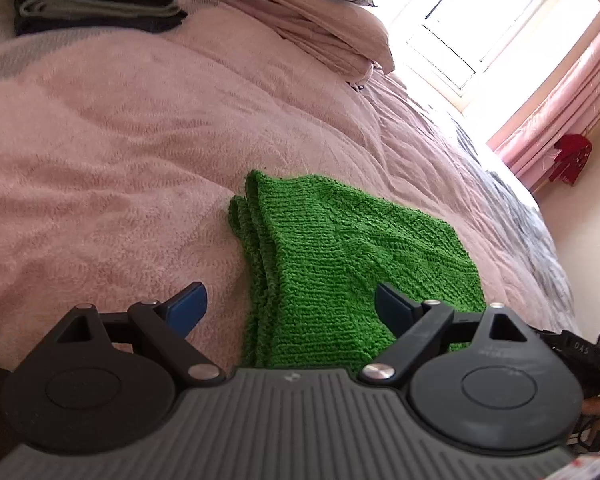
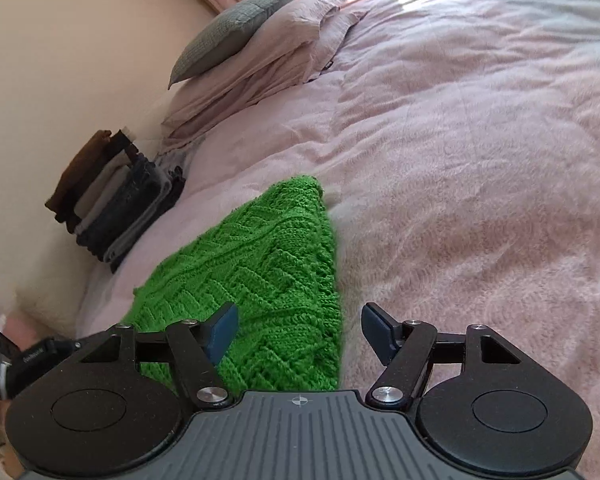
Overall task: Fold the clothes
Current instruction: 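Grasp the edges of the folded green vest with both grippers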
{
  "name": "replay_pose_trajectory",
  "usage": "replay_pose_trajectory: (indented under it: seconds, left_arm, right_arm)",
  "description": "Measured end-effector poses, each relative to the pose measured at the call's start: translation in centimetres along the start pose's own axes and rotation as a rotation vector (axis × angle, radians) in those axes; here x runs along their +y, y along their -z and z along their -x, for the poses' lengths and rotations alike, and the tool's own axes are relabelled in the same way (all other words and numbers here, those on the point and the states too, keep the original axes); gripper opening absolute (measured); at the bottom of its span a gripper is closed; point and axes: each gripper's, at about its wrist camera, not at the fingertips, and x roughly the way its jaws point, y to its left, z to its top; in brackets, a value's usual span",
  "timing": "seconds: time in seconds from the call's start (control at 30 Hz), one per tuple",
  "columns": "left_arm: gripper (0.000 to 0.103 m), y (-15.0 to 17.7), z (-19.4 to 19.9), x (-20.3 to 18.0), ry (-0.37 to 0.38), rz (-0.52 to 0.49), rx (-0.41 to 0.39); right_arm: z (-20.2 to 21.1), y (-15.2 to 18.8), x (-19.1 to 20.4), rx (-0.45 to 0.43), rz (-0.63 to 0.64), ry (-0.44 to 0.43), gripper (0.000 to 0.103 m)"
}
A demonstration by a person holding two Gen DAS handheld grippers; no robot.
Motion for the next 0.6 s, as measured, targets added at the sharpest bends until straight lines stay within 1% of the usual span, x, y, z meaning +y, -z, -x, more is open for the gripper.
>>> replay_pose_trajectory:
  seconds: [0.07, 0.17, 0.33, 0.4, 0.43, 0.5, 0.57, 0.6]
  left_arm:
    - [0.088, -0.3, -1.1, 1.2, 0.041, 0.064, 0.014]
    - [0.088, -0.7, -2.5, 2.4, 0.093, 0.126, 0.027]
    - [0.086, -1.1, -4.7, 2.2, 0.145, 0.108, 0.060]
    - [0.081, -1.0, -5.5, 2.0, 0.175, 0.107, 0.075]
    - [0.074, -0.8, -5.7, 1.9, 0.189, 0.108, 0.082]
    - [0.070, -0.4, -5.8, 2.0, 0.200, 0.105, 0.076]
    - [0.063, -0.1, -5.6, 2.7, 0.222, 0.112, 0.067]
    - [0.062, 0.1, -5.6, 3.0, 0.235, 0.124, 0.069]
  right_arm:
    - [-1.2, -0.7, -1.2, 0.028, -0.051, -0.050, 0.066]
    - [-3.0, -1.4, -2.5, 0.064, -0.106, -0.074, 0.066]
    - [-5.2, -2.4, -4.2, 0.083, -0.186, -0.150, 0.066]
    - [-5.9, -2.7, -4.5, 0.109, -0.184, -0.186, 0.066]
    - [-6.0, -2.7, -4.6, 0.120, -0.175, -0.198, 0.066]
    - [-5.9, -2.6, -4.7, 0.134, -0.142, -0.220, 0.064]
    - [-5.8, -2.3, -4.9, 0.146, -0.123, -0.237, 0.060]
    - [-5.8, -2.2, -5.1, 0.147, -0.127, -0.249, 0.059]
